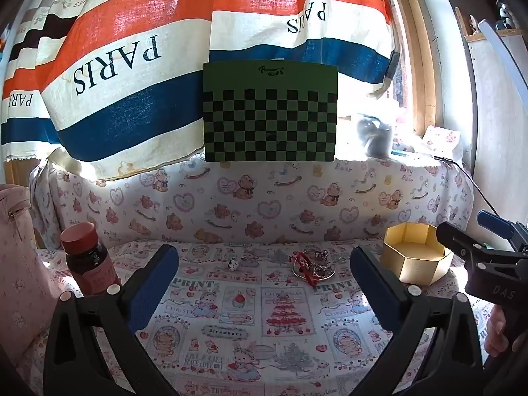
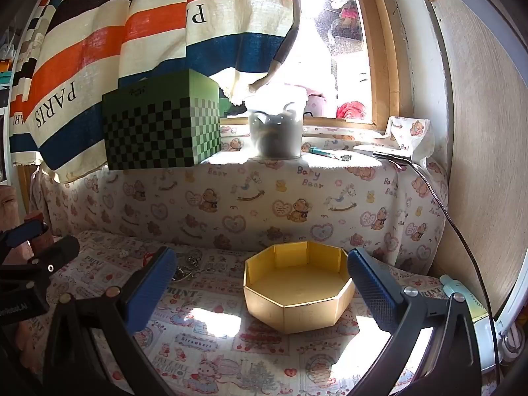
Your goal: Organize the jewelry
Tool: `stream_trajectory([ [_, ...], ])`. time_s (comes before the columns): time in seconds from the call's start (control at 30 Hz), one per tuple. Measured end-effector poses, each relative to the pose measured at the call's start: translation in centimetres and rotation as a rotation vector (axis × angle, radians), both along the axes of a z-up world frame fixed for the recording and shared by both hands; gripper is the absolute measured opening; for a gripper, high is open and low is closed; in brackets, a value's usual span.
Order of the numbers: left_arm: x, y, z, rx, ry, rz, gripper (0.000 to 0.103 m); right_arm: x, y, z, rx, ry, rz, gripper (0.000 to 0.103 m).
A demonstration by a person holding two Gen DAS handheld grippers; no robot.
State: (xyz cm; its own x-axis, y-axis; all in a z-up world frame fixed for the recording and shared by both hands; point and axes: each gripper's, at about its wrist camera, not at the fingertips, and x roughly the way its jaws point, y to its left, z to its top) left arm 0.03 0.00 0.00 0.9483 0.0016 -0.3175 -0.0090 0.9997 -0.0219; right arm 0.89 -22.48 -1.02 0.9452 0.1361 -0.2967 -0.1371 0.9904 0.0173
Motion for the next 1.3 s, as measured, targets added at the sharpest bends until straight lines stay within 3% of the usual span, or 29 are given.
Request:
stream_trajectory([
  [1.3,-0.23,0.01,-0.09,0.022,-0.018,0.032,0.103,-0.02,-0.07,0.07,-0.002,-0.001,-0.020,0.103],
])
